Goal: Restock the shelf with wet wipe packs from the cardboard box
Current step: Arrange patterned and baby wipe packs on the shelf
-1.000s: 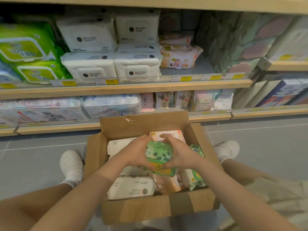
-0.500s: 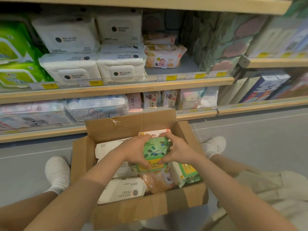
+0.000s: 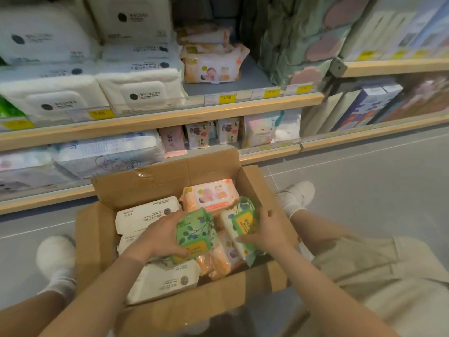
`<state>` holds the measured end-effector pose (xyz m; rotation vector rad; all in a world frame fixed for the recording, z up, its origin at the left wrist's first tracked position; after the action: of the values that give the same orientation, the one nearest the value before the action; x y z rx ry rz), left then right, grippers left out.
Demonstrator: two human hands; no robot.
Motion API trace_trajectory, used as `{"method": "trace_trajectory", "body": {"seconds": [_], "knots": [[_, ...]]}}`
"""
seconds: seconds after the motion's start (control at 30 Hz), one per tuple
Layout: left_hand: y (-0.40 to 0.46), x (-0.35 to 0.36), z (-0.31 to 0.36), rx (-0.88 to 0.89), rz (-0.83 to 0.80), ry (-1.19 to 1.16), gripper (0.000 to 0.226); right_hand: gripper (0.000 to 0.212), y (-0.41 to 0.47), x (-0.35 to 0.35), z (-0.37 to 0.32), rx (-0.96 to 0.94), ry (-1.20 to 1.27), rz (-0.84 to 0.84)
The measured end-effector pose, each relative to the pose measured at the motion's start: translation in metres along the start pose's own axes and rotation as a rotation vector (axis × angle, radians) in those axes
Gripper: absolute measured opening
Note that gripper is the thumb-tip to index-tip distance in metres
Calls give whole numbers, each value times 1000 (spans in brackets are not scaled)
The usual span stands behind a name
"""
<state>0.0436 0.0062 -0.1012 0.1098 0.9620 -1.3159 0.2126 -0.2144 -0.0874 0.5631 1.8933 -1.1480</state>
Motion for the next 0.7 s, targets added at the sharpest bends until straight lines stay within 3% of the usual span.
{"method": "trace_trajectory", "body": {"seconds": [0.3,0.37,0.5,0.6,0.7], "knots": [[5,-4,-8,-13,-14,-19,98,64,30,-13,3,-70,287,-303],[5,-6,-9,-25,-13,-15,96,72,33,-13,4,-68,228,-319],[-2,-7,-10,-37,-5,-44,94,108,32,-4,0,-17,207,-371],[-11,-7,-11,-51,1,-67,96,107,31,5,-5,-7,205,-391],[-20,-12,-19,-73,21,-96,113,114,28,8,-8,0,362,-409]]}}
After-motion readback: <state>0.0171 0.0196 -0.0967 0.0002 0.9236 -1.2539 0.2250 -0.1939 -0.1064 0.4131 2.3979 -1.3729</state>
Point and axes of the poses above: each hand's wrist, its own y-axis towards the middle knuckle, its own x-axis out of the palm, z = x × y, the point moved 1 cm from there along y, towards the middle knuckle, and after that the axes turned 9 degrees about -y, right-handed, at the moved point
